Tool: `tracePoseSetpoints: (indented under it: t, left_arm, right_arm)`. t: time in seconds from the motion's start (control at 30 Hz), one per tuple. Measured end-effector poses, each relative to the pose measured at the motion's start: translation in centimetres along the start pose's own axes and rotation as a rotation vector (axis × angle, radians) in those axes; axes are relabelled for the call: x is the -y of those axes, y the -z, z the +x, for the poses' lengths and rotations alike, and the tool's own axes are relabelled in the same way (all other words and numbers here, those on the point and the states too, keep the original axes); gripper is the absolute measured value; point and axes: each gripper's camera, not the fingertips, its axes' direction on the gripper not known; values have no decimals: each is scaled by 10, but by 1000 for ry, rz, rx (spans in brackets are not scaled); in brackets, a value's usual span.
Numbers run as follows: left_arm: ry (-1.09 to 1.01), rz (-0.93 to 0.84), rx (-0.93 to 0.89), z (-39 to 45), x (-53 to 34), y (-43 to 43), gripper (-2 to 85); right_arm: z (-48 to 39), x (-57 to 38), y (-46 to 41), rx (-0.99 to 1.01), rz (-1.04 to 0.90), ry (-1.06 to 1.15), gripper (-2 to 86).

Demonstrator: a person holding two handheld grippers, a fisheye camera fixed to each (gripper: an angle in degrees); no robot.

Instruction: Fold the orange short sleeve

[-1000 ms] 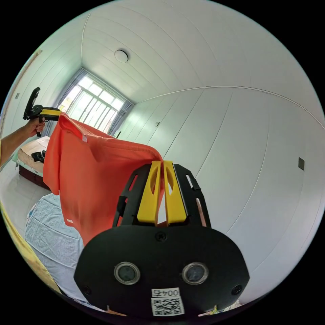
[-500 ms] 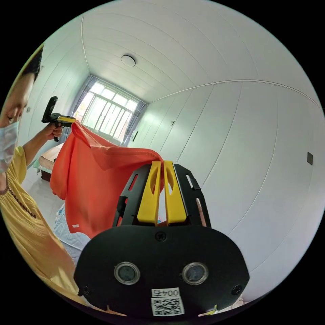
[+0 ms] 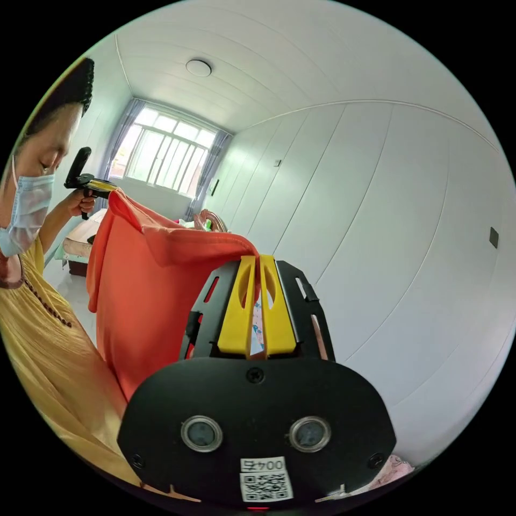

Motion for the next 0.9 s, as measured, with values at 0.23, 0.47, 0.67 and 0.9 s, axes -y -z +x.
tracePoseSetpoints:
  t: [0.23,0.47,0.67,0.9]
  left_arm:
    - [122,-122,15,-122,-42,-175,14]
    - [238,-309,56,-244,-100,-377,14]
    - [319,-503,87,-360,-186,-589,14]
    - [514,-732,76,-501,-342,-833,14]
  right_arm:
    - [38,-45,-155,29,-149,15,-5]
    - [107,-117,-346,153,-279,-17,-5]
    - [169,-218,-545,298,-458,-106,-5]
    - [197,-372,-765,379,-698,-144,-3]
